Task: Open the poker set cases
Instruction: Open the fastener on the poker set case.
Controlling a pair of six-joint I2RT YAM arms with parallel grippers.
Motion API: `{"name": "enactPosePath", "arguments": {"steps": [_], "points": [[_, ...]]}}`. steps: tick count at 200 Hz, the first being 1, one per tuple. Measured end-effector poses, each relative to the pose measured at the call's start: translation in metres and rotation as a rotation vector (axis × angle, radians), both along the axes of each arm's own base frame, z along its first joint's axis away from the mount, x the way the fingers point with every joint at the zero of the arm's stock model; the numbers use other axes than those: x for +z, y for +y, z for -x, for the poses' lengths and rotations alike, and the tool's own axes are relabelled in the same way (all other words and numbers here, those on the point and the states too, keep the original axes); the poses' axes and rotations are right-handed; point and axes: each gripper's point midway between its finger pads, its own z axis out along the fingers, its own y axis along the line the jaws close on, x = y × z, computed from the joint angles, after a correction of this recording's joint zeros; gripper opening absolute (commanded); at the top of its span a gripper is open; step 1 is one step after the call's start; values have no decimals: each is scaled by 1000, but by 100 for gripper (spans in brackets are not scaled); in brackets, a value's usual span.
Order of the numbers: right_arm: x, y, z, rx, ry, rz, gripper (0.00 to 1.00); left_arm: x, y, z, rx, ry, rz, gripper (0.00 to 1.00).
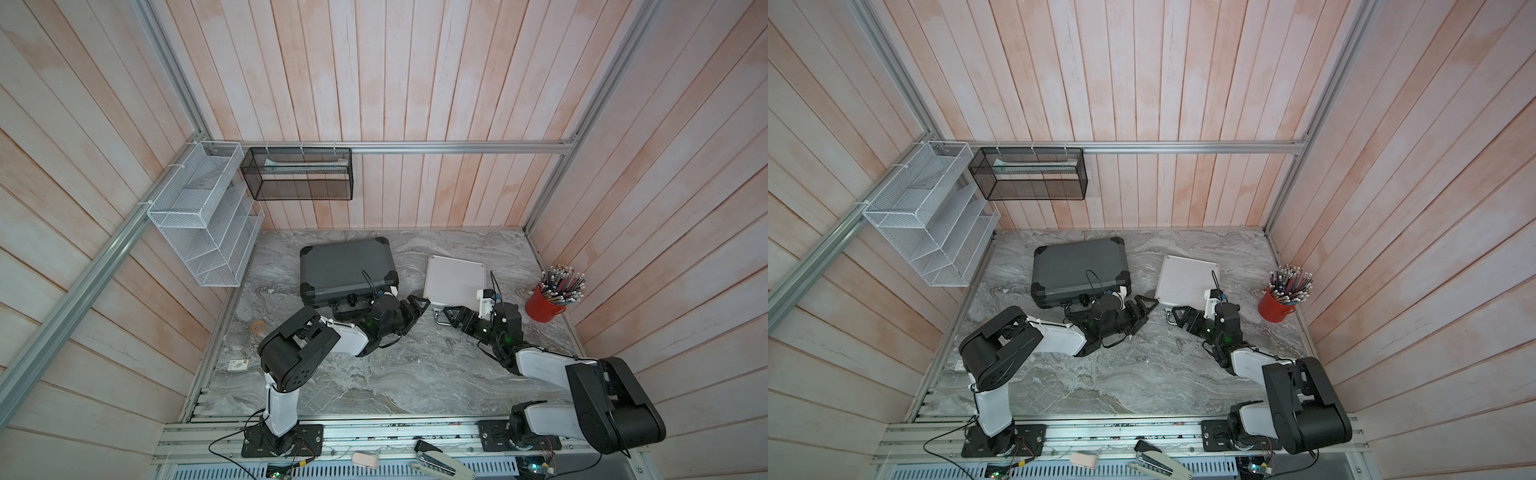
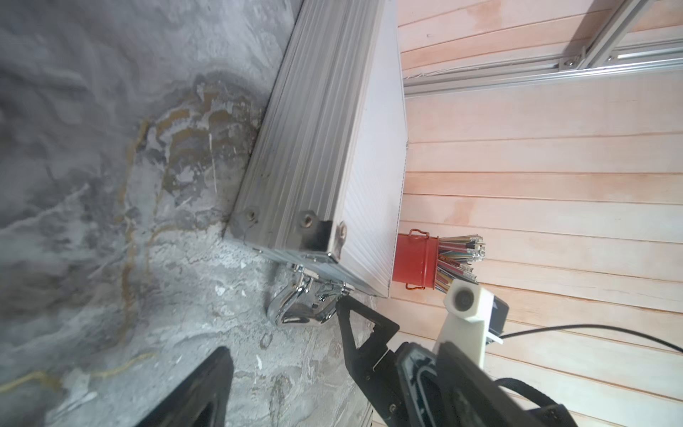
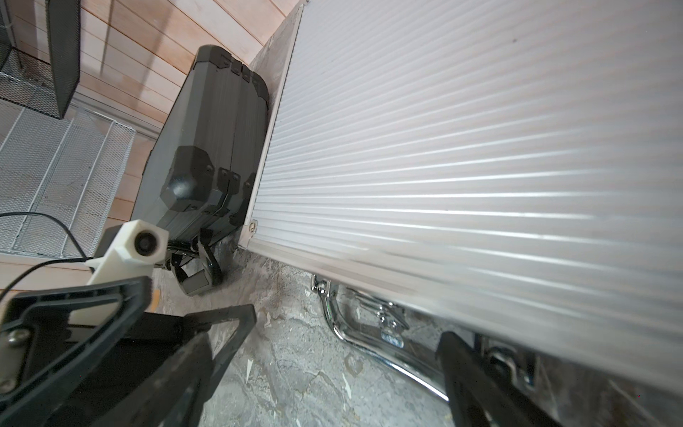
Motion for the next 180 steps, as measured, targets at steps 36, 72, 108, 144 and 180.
{"name": "enactPosePath", "arguments": {"steps": [36, 72, 108, 144, 180], "points": [[-2, 3, -5, 5, 4, 1, 96, -4, 6, -4, 9, -9, -28, 98], [-4, 6, -6, 16, 4, 7, 96, -4, 10, -12, 14, -21, -55, 100], [-7, 9, -7, 31, 7, 19, 96, 8, 5, -27, 15, -63, -60, 100], [-8, 11, -7, 42, 6, 29, 96, -1, 1, -37, 8, -61, -78, 100], [-9, 12, -6, 57, -1, 45, 96, -3, -7, -43, -19, -75, -87, 100]]}}
